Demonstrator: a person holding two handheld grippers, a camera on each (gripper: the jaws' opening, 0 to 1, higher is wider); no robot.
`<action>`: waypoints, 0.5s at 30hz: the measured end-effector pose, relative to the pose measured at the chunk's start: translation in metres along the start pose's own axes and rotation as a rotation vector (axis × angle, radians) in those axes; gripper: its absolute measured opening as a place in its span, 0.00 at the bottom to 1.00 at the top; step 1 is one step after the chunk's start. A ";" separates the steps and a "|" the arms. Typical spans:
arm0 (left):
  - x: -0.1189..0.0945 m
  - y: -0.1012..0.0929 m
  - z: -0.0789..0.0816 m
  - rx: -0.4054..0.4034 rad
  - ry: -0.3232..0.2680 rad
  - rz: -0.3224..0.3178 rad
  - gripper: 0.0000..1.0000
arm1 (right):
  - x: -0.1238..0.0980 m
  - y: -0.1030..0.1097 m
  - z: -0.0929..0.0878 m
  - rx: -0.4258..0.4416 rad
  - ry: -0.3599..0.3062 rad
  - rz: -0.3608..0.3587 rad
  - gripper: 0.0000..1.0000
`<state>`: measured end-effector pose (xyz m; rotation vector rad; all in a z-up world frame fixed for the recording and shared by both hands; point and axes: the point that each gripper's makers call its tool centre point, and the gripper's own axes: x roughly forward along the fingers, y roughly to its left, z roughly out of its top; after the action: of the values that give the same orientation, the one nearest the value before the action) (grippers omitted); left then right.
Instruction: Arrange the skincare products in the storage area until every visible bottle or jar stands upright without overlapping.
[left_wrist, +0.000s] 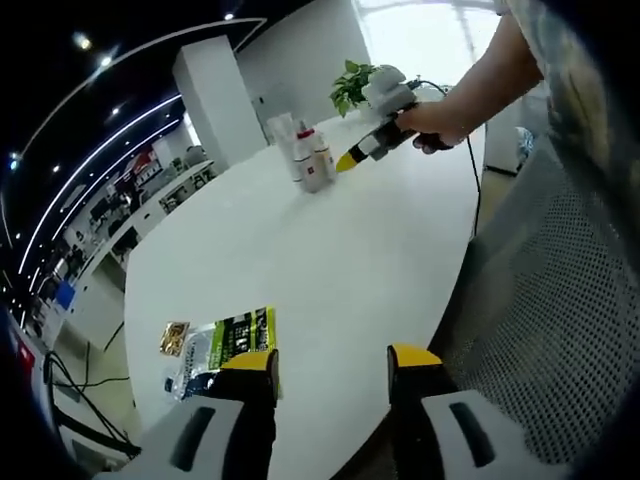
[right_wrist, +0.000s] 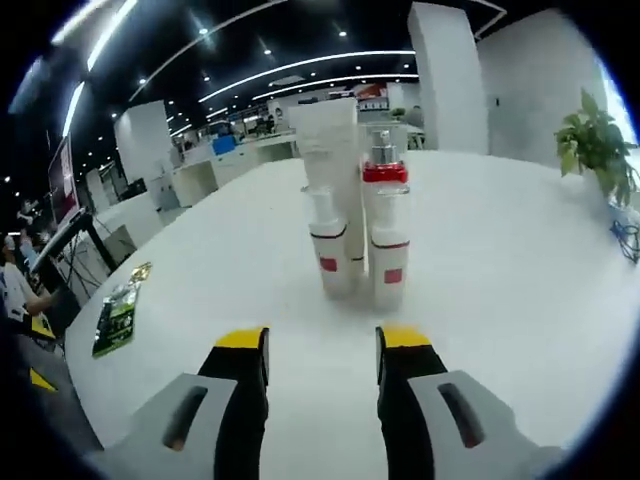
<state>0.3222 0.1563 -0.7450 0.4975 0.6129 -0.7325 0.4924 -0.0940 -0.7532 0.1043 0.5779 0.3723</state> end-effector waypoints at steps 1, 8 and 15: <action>-0.002 -0.001 0.003 0.000 -0.015 -0.005 0.42 | -0.003 0.008 -0.004 0.002 0.013 0.022 0.47; -0.004 0.000 0.013 -0.023 -0.068 -0.001 0.41 | -0.017 0.064 -0.018 -0.076 0.105 0.141 0.57; -0.018 0.007 0.038 -0.043 -0.208 0.040 0.41 | 0.006 0.117 -0.012 -0.139 0.167 0.222 0.69</action>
<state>0.3294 0.1456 -0.7038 0.3867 0.4222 -0.7212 0.4538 0.0168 -0.7436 0.0036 0.7060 0.6403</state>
